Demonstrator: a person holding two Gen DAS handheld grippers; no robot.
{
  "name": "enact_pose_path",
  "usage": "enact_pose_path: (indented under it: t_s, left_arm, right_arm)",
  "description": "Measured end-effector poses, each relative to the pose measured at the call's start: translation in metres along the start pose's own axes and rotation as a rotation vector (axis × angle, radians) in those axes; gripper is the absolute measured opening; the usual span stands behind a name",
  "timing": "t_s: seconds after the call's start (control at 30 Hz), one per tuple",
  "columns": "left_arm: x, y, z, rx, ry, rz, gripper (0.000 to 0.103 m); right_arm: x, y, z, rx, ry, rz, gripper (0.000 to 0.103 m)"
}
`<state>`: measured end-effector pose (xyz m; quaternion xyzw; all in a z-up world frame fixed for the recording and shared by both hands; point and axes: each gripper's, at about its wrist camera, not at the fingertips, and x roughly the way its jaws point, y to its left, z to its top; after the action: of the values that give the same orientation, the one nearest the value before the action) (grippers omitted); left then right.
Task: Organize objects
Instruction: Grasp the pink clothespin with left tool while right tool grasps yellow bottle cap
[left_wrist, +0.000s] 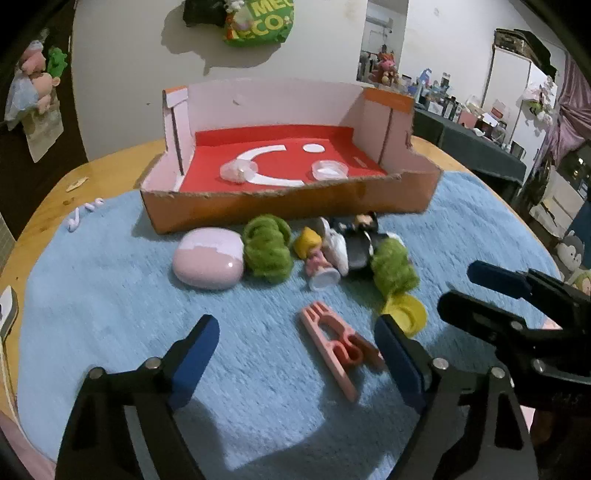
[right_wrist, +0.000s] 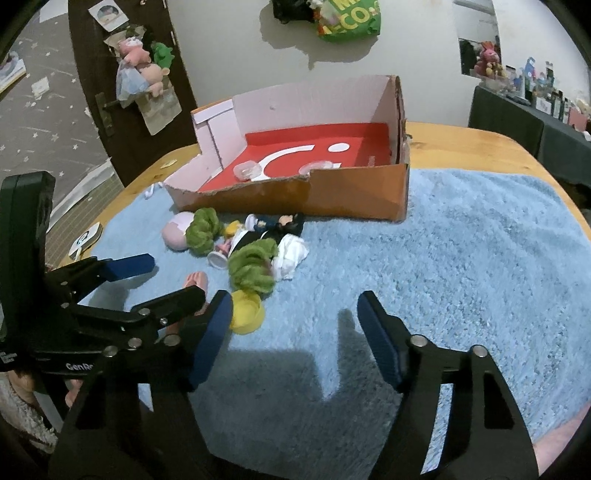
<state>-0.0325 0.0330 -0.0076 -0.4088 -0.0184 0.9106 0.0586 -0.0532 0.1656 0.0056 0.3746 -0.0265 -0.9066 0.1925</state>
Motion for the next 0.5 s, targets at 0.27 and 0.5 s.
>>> enact_pose_path:
  t_s: [0.27,0.5]
  left_arm:
    - [0.003,-0.0062,-0.0057,0.002,0.008,-0.008,0.084]
    - [0.0,0.0015,-0.0083,-0.006,-0.005,0.026,0.084]
  right_arm:
    - [-0.0002,0.0058,-0.0047,-0.034,0.012,0.011,0.065]
    - [0.0029,0.0094,-0.0047,-0.047,0.022,0.021,0.065]
